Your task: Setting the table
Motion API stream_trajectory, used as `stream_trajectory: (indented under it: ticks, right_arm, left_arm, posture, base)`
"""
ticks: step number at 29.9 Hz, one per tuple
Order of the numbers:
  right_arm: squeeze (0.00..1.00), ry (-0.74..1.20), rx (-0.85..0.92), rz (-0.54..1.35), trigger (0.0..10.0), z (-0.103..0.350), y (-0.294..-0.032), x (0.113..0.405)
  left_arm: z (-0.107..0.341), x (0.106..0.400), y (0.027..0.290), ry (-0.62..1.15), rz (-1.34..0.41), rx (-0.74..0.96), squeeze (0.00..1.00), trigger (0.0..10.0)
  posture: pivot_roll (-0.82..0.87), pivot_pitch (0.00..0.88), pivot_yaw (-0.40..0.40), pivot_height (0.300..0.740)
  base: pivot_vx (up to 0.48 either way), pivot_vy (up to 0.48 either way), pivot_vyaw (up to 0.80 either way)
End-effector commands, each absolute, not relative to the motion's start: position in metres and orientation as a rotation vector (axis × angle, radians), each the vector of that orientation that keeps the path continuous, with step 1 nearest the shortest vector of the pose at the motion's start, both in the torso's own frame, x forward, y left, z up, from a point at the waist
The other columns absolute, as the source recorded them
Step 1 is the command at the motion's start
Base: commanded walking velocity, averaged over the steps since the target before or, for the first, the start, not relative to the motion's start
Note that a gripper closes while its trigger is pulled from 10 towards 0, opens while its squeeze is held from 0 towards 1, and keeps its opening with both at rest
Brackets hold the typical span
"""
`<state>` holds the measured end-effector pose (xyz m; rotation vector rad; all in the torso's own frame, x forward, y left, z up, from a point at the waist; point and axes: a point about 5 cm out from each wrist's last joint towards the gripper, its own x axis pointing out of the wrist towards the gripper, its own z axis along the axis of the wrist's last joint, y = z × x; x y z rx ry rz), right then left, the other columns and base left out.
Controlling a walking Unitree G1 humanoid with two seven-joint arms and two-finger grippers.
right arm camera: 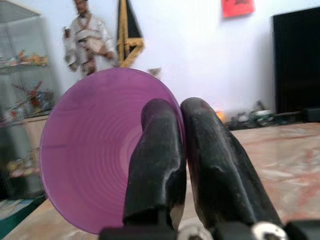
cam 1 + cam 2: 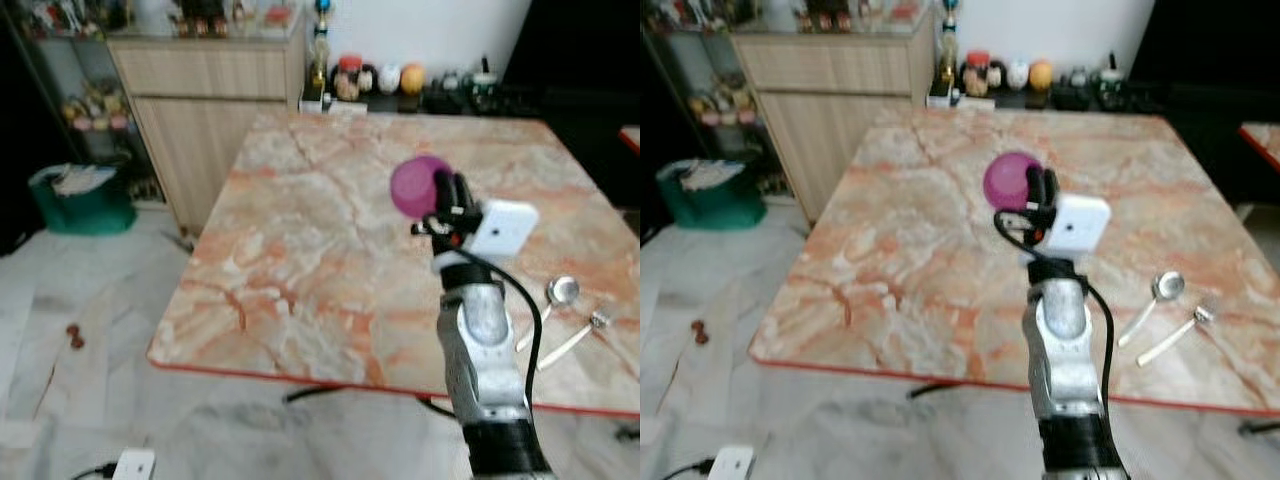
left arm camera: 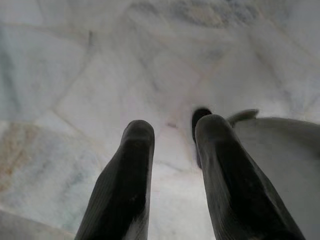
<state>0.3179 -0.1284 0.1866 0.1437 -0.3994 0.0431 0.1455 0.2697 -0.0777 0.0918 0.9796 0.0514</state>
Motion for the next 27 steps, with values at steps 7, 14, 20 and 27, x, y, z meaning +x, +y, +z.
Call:
stream_trajectory:
  ticks: [7, 14, 20, 27]
  right_arm:
    - [0.0, -0.413, 0.144, 0.056, 10.0, 0.1911, -0.1258, 0.3206]
    - [0.0, -0.412, 0.144, 0.059, 10.0, 0.1912, -0.1249, 0.3209]
    - [0.0, -0.414, 0.145, 0.064, 10.0, 0.1923, -0.1239, 0.3221]
    - [0.0, -0.416, 0.145, 0.07, 10.0, 0.1934, -0.1227, 0.3225]
  left_arm:
    - [-0.078, 0.1437, 0.2709, 0.987, 0.045, 0.103, 0.0, 10.0]
    - [-0.078, 0.1437, 0.2709, 0.987, 0.044, 0.103, 0.0, 10.0]
    - [-0.078, 0.1439, 0.2706, 0.987, 0.044, 0.1, 0.0, 10.0]
    - [-0.078, 0.144, 0.2704, 0.986, 0.041, 0.1, 0.0, 10.0]
  posture:
    - [0.02, 0.0, -0.024, 0.74]
    - [0.02, 0.0, -0.024, 0.74]
    - [0.02, 0.0, -0.024, 0.74]
    - [0.02, 0.0, -0.024, 0.74]
  base:
    - [0.0, -0.264, 0.0]
    - [0.0, -0.263, 0.0]
    - [0.0, -0.263, 0.0]
    - [0.0, -0.259, 0.0]
